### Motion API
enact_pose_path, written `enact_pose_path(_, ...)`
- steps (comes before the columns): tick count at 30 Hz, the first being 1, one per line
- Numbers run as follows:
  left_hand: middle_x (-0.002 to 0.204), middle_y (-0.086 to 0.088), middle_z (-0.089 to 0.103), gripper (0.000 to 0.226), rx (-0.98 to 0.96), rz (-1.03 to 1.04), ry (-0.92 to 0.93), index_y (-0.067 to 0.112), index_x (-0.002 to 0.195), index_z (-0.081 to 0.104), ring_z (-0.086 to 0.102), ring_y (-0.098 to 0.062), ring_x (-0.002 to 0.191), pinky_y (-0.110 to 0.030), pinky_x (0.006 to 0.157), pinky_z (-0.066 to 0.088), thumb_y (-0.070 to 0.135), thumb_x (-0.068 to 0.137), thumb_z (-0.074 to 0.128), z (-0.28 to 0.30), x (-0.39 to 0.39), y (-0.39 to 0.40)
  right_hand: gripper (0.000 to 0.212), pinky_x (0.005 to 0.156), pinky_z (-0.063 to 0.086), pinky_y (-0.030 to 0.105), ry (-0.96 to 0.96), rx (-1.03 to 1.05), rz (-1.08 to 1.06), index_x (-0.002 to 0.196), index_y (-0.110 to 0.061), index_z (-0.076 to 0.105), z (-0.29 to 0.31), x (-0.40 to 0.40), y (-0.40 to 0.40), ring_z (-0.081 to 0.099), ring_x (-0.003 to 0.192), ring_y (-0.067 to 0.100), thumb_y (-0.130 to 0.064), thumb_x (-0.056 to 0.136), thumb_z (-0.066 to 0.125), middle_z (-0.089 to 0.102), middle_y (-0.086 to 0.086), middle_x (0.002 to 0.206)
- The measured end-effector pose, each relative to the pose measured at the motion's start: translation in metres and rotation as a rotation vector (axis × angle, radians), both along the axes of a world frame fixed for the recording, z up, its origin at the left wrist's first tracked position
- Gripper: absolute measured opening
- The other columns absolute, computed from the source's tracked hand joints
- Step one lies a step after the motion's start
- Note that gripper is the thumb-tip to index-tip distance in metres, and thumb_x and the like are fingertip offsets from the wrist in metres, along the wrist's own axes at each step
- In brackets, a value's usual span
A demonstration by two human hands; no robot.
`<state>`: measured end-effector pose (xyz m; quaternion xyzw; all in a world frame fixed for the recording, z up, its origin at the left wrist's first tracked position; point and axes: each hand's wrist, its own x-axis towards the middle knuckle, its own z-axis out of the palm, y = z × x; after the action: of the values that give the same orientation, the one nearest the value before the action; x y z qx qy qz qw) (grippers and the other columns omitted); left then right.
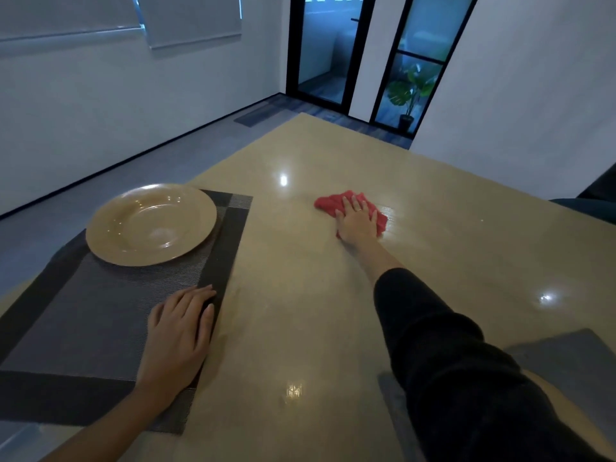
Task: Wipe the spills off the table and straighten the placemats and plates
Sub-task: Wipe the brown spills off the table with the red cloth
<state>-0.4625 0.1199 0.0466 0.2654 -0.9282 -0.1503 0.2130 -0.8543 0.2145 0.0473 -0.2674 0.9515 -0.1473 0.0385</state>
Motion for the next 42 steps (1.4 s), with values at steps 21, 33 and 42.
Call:
enact_pose_path(21,0.131,0.008,0.056,0.046,0.029,-0.038,-0.070,0.024,0.124,0.056,0.043,-0.014,0.127,-0.036,0.102,0.026,0.045,0.096,0.026,0.001,-0.003,0.000,0.057,0.114,-0.007,0.058,-0.120,0.023,-0.689,0.152,-0.016,0.010,0.003,-0.037,0.125,-0.003,0.146,0.037,-0.037,0.100,0.022,0.002,0.008,0.161)
enact_pose_path(33,0.133,0.009,0.056,0.045,0.026,-0.025,-0.071,0.025,0.125,0.055,0.044,-0.013,0.125,-0.034,0.100,0.025,0.044,0.096,0.027,0.003,-0.004,0.002,0.051,0.117,-0.001,0.052,-0.011,0.027,0.168,0.151,-0.025,0.018,0.007,0.031,-0.038,0.004,0.148,0.026,-0.039,0.101,0.020,0.012,-0.002,0.160)
enact_pose_path(42,0.133,0.006,0.057,0.048,0.015,-0.031,-0.082,0.024,0.124,0.056,0.046,-0.019,0.123,-0.045,0.098,0.030,0.043,0.096,0.022,0.004,-0.001,0.001,0.053,0.117,0.004,0.050,0.014,0.007,-0.105,0.149,-0.022,0.024,0.003,0.001,0.147,0.008,0.147,0.018,-0.042,0.100,0.024,0.017,-0.003,0.159)
